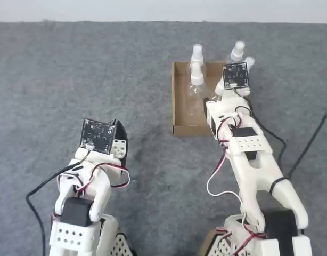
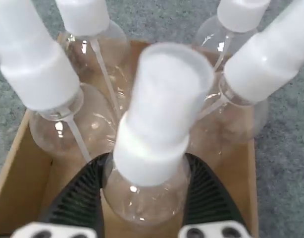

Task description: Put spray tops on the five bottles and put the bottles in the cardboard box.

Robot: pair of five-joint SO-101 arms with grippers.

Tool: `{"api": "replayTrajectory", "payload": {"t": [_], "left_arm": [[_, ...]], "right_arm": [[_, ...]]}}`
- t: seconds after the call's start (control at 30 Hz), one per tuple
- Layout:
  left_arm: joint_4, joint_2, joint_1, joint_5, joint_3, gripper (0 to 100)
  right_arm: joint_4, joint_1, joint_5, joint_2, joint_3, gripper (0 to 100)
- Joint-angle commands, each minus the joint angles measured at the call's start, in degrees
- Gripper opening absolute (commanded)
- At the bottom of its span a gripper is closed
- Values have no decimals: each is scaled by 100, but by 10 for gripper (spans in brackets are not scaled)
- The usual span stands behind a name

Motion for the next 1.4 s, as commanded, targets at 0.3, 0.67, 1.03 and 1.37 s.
{"api": "replayTrajectory", "payload": {"t": [0.3, 0.67, 1.03, 1.37], "left_arm": [[-158, -88, -18, 0, -31, 12], [-167, -88, -18, 0, -31, 12], [-176, -88, -44, -9, -31, 12], [-167, -88, -44, -9, -31, 12]], "right_arm": [[-92, 22, -9, -66, -26, 7], [-84, 4, 0, -110, -26, 158], [-84, -171, 0, -127, -70, 188], [611, -163, -26, -760, -387, 188]]}}
